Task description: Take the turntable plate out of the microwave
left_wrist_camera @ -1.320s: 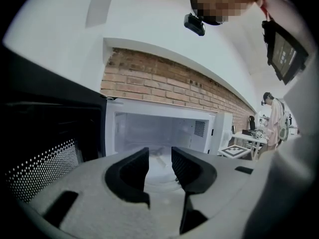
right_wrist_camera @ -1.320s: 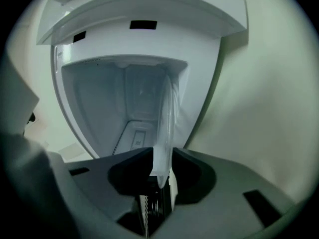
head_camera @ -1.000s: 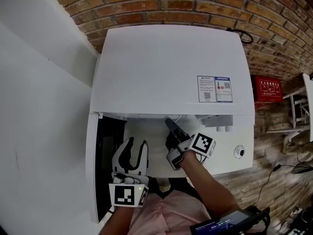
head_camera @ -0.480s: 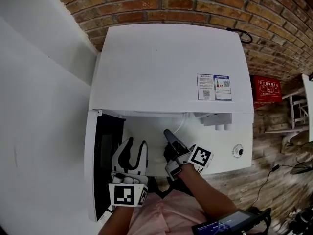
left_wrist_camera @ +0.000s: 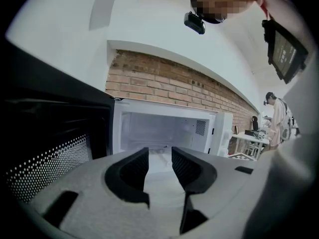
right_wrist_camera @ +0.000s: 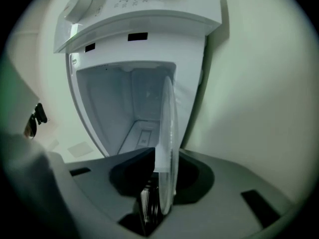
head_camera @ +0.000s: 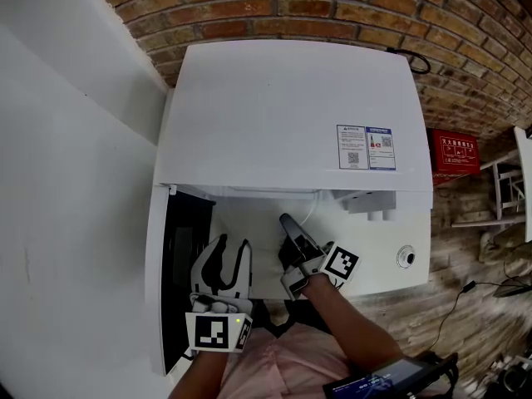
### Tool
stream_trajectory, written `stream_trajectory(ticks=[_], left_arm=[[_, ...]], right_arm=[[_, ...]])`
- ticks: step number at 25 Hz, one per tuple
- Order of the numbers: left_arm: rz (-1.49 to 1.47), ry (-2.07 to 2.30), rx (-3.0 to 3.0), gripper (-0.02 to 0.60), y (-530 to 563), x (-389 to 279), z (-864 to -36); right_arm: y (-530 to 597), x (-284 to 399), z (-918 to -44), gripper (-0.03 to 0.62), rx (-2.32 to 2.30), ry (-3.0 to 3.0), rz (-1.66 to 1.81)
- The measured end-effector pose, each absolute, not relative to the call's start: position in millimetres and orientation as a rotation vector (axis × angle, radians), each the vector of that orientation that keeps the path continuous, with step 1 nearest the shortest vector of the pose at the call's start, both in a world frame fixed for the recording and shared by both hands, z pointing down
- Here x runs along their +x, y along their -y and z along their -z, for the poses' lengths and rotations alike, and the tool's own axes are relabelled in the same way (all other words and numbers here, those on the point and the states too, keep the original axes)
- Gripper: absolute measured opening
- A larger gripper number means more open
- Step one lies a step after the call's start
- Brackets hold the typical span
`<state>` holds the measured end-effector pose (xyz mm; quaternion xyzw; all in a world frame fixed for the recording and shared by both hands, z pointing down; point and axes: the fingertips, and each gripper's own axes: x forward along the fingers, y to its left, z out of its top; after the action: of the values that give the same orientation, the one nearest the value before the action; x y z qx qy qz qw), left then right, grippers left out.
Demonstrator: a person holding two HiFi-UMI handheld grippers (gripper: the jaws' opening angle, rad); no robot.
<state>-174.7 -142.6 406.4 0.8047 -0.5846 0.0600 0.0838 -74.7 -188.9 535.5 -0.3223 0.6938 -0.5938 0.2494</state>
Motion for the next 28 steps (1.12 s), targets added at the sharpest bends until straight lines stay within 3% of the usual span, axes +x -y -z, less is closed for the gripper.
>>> stream_trajectory(ticks=[10,22,28], left_arm=[[-0.186,1.781,2.370,0.152,145.1,-189.2,-408.6],[-0.217,1.765,2.349,0.153,146.1,-187.0,-418.8],[-0.212,1.804,2.331,0.153,136.1,-186.5,-416.8]], right_arm=[[221.4,-74.8,-536.7,0.104,-0.844,-1.882,1.582],[221.0,-77.8,-539.5,0.032,-0.793,-1.826,1.632],[207.0,-77.2,-530.8,0.031,-0.750,-1.907,1.636]])
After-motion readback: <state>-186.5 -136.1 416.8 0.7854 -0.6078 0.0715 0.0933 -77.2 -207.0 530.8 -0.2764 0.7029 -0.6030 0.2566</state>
